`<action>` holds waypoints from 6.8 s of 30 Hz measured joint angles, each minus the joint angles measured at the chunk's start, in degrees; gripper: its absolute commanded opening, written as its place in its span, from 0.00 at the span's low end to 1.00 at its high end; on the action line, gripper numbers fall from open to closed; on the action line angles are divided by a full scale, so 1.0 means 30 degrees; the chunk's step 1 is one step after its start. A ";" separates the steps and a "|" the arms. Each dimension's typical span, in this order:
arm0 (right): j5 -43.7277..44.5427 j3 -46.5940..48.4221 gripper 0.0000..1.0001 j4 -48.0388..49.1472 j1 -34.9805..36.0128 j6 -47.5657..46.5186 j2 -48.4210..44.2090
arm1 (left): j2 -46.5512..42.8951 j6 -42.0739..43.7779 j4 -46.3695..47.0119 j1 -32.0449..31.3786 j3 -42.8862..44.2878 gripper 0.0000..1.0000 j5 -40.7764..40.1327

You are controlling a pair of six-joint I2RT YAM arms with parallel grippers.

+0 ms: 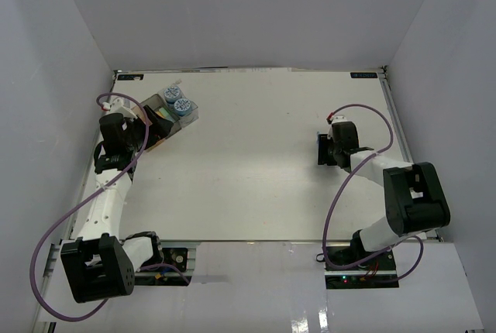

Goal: Sort the stationery into containers
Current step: Pick up the pen from the center of the board, then close the pen cap on the pen.

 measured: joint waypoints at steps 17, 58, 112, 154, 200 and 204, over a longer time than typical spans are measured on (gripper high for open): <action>-0.0597 0.1137 0.47 -0.0670 -0.0102 -0.1275 0.0969 | 0.0007 0.0000 0.0000 0.0000 0.0000 0.98 0.0007; -0.0328 0.3235 0.23 -0.3067 0.5836 -0.2645 -0.1472 | 0.0423 -0.0393 0.0619 0.0000 -0.0007 0.98 0.1989; -0.5275 0.7519 0.25 -0.1843 1.2203 -0.3344 -0.2353 | 0.2805 -0.6921 0.5107 -0.6462 -0.0335 0.93 0.4269; -0.3461 0.7417 0.25 -0.1457 1.2298 -0.3555 -0.2353 | 0.2878 -0.5202 0.3905 -1.0040 0.1005 0.92 0.2499; -0.2863 -0.0284 0.22 0.9777 1.2539 -0.3832 -0.4597 | 0.1880 -0.1319 0.2346 -1.2276 0.2761 0.93 -0.0590; -0.2936 -0.1064 0.22 1.1213 1.2539 -0.3971 -0.4597 | 0.1399 -0.1151 0.1916 -1.2284 0.3621 0.95 -0.0568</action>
